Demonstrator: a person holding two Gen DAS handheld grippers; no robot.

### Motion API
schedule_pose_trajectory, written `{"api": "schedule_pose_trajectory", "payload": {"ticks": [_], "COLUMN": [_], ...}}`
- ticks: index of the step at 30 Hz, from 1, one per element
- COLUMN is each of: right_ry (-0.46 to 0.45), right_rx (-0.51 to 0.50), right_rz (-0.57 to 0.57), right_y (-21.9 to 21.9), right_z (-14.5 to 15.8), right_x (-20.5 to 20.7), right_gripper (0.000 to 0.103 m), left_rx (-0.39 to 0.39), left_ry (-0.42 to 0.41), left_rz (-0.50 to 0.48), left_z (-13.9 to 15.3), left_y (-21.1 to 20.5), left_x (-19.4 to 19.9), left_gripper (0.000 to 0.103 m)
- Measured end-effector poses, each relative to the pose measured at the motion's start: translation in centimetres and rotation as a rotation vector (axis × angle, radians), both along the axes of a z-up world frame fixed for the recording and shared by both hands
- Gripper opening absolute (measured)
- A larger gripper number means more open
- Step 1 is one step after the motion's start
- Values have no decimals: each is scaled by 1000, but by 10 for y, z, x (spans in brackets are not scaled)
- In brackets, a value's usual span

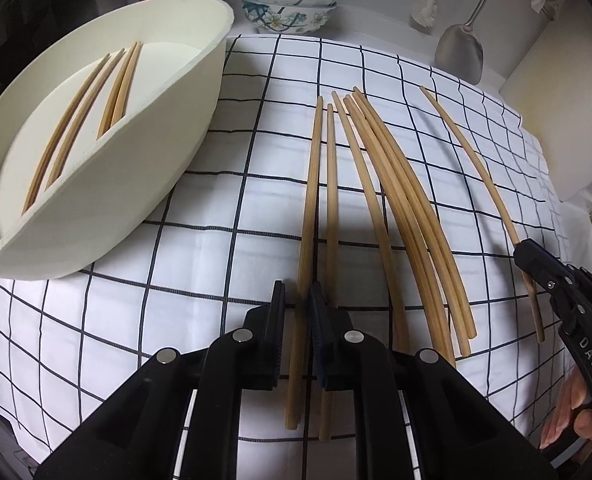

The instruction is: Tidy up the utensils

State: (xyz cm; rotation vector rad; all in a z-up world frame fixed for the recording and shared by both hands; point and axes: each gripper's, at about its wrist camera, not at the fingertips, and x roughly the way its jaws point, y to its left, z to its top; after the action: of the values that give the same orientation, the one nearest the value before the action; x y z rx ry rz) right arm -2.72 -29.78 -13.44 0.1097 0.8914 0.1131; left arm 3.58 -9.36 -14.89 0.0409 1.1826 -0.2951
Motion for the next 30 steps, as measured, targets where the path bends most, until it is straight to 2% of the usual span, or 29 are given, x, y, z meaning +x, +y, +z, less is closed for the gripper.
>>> {"api": "schedule_pose_trajectory", "payload": {"ticks": [4, 12, 17, 24, 30], "right_ry": [2, -21, -38, -58, -83], "right_rx": [0, 5, 16, 48, 64], "right_rz": [2, 8, 26, 82, 151], "right_y": [1, 2, 7, 34, 86], "right_z": [0, 12, 24, 51, 70], "right_x": [-1, -3, -2, 10, 35], "right_gripper": [6, 6, 6, 6, 6], "left_rx": [67, 18, -33, -62, -35], "left_ry": [-26, -32, -63, -145, -188], "left_rz": [-18, -18, 1, 71, 164], "left_z": [0, 14, 47, 101, 121], "left_y": [-9, -3, 9, 49, 107], "left_x": [-2, -10, -21, -23, 0], "left_gripper": [7, 7, 7, 7, 7]}}
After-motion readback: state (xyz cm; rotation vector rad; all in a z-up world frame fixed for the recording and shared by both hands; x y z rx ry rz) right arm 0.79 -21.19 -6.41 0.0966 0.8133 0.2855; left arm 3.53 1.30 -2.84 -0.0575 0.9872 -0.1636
